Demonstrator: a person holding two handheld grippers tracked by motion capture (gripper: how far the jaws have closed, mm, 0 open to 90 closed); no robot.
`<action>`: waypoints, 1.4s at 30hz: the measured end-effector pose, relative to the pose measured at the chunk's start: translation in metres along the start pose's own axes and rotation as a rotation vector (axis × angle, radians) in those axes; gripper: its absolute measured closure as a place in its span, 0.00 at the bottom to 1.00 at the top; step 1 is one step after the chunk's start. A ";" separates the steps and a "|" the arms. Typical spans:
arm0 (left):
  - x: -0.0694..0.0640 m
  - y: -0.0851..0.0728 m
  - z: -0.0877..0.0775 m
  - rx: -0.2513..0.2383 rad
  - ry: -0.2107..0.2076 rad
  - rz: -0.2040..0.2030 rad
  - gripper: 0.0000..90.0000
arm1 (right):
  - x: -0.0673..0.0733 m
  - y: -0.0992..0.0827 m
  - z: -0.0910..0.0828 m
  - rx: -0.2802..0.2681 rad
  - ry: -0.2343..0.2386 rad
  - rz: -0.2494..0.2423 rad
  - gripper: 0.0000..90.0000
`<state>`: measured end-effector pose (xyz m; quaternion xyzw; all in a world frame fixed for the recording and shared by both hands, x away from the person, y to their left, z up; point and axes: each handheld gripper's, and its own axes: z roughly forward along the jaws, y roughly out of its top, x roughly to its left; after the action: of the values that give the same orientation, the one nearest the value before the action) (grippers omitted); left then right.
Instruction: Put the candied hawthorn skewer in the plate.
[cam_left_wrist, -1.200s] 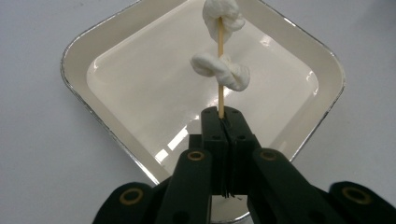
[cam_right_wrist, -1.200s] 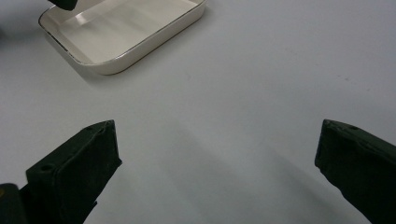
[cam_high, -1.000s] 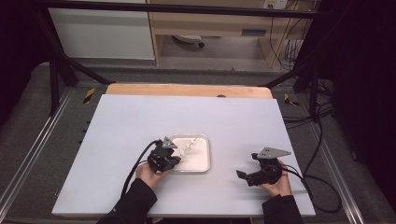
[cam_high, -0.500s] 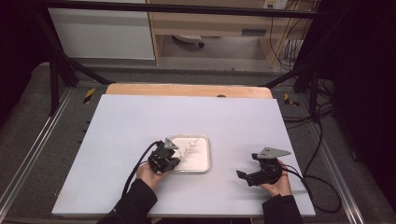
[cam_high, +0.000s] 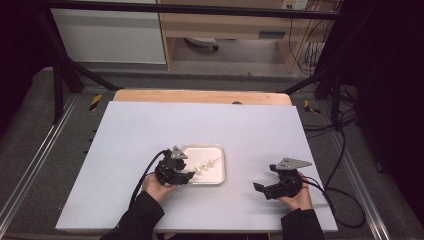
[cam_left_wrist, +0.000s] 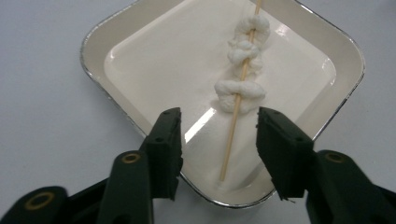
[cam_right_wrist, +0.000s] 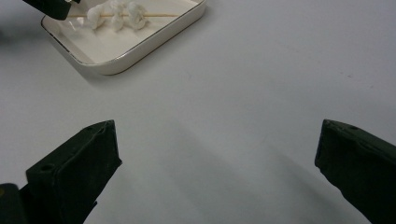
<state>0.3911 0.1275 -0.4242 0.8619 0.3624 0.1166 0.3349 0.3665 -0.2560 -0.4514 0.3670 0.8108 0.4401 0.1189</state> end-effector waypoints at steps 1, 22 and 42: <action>0.001 0.000 -0.002 -0.002 0.002 -0.003 0.49 | 0.000 0.000 0.000 0.000 0.000 0.001 0.00; 0.025 -0.040 -0.044 -0.051 -0.006 -0.029 0.09 | -0.001 -0.001 0.000 0.004 0.001 0.016 0.00; 0.057 -0.103 -0.063 -0.089 0.033 -0.085 0.08 | -0.002 -0.004 0.001 0.018 -0.002 0.015 0.00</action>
<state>0.3474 0.2518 -0.4473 0.8279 0.3987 0.1324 0.3717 0.3668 -0.2575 -0.4553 0.3747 0.8118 0.4333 0.1132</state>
